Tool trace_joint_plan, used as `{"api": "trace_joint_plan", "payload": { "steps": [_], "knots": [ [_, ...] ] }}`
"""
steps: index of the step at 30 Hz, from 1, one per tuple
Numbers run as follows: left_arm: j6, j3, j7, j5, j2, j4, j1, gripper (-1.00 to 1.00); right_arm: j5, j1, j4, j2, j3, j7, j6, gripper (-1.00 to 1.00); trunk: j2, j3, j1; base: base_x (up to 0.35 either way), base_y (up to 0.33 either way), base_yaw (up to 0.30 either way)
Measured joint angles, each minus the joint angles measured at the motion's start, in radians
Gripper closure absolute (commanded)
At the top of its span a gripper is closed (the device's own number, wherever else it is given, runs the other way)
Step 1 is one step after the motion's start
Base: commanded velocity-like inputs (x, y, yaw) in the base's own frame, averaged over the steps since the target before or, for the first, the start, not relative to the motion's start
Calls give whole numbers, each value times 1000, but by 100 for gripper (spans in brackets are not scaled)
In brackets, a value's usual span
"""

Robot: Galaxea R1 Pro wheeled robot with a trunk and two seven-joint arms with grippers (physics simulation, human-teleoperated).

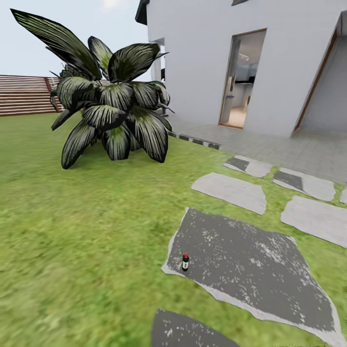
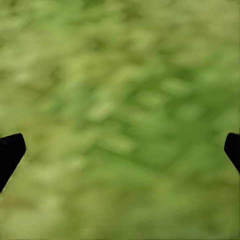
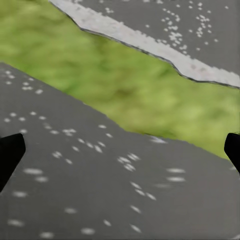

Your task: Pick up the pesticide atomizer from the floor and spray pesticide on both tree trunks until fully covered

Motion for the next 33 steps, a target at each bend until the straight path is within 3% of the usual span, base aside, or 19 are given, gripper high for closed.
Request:
{"api": "trace_joint_plan", "payload": {
  "steps": [33],
  "knots": [
    [1, 0, 0, 0, 0, 0, 0, -100, 0, 0, 0, 0, 0, 0, 1, -100, 0, 0, 0, 27, 326, -262]
  ]
}}
